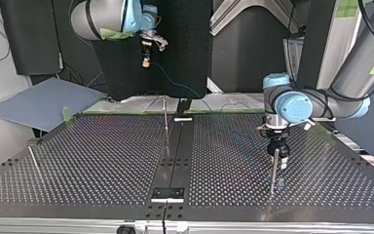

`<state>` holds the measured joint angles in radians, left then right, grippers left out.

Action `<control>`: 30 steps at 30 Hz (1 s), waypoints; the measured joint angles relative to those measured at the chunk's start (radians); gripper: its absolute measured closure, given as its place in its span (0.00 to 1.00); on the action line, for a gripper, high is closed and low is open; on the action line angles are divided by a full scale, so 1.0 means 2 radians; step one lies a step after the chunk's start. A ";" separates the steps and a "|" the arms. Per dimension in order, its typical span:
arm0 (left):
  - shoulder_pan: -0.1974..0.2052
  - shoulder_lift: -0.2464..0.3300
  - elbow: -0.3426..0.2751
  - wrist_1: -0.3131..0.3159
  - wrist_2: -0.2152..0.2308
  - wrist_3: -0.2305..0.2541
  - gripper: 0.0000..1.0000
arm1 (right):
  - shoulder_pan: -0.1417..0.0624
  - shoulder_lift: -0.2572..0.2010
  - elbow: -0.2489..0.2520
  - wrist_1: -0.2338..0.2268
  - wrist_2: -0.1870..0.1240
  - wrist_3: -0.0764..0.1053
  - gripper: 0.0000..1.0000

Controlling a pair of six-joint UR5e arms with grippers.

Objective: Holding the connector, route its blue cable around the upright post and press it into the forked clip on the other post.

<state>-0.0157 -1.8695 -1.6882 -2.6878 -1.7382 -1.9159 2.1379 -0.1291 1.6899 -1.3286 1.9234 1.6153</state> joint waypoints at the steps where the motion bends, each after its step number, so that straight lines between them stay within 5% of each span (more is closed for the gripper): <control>1: 0.000 0.000 0.000 0.000 0.000 0.000 0.19 | -0.001 0.005 0.000 -0.001 0.000 -0.002 1.00; 15: 0.000 0.000 0.000 0.000 0.000 0.000 0.19 | -0.003 0.053 0.023 0.002 -0.006 -0.017 1.00; 30: 0.000 0.000 0.000 0.000 0.000 0.000 0.19 | 0.007 -0.005 0.043 0.028 -0.007 -0.017 1.00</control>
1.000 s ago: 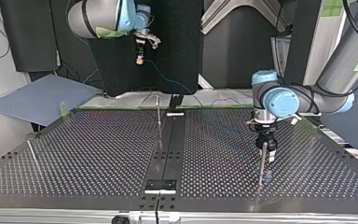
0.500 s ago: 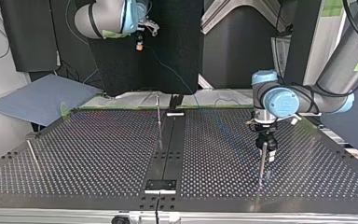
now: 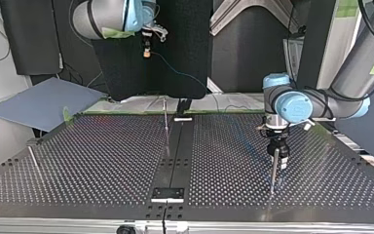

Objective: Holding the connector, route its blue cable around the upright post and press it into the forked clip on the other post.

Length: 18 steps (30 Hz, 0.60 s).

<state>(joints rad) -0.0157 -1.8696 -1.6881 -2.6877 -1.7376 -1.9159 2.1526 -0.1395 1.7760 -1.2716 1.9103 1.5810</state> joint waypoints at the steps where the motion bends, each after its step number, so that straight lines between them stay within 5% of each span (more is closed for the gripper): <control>1: 0.000 0.000 0.000 0.000 0.000 0.000 0.19 | 0.000 -0.005 0.004 0.002 0.000 0.000 1.00; 9: 0.000 0.000 0.000 0.000 0.000 0.000 0.19 | -0.002 -0.037 0.033 0.014 0.001 0.005 1.00; 18: 0.000 0.000 0.000 0.000 0.000 0.000 0.19 | 0.001 -0.079 0.062 0.055 0.001 0.008 1.00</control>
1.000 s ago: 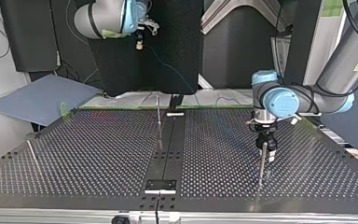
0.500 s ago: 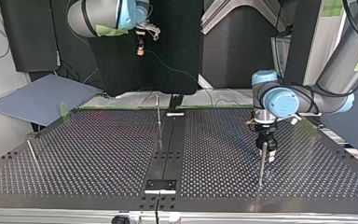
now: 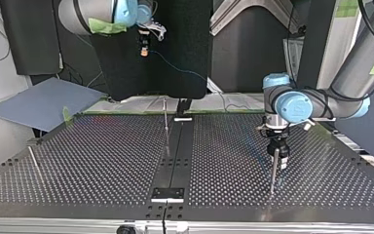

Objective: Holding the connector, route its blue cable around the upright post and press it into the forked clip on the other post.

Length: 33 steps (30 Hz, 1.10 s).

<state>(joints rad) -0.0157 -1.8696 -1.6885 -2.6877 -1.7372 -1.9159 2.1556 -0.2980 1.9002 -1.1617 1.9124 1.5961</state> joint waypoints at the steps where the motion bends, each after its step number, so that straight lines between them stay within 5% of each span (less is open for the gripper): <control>1: 0.000 0.000 0.000 0.000 0.000 0.000 0.19 | 0.000 -0.006 0.003 0.006 -0.001 0.000 1.00; 18: -0.001 0.000 0.000 0.000 0.000 -0.004 0.19 | -0.009 -0.088 0.023 0.085 -0.021 0.007 1.00; 24: -0.002 0.000 0.000 0.000 0.000 -0.004 0.19 | -0.013 -0.115 0.029 0.081 -0.034 0.008 1.00; 33: -0.004 0.000 0.000 0.000 0.000 -0.003 0.19 | -0.017 -0.162 0.050 0.041 -0.072 0.011 1.00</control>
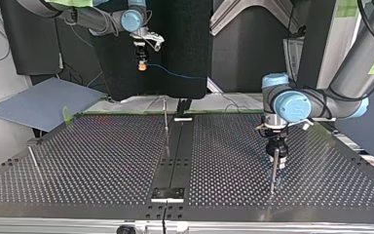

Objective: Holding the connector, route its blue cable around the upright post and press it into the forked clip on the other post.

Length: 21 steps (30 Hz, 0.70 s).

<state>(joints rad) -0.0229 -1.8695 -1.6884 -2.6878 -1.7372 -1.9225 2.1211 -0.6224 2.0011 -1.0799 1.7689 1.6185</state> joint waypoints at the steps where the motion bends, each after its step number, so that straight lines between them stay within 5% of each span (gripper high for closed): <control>1: 0.000 0.000 0.000 0.000 0.000 0.000 0.19 | -0.001 -0.006 0.001 -0.006 -0.003 0.000 1.00; 21: -0.001 0.000 0.000 -0.001 0.000 -0.001 0.19 | -0.019 -0.089 0.019 -0.059 -0.007 -0.001 1.00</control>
<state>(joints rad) -0.0247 -1.8691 -1.6885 -2.6893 -1.7372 -1.9235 2.0822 -0.7996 2.0398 -1.1972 1.7551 1.6166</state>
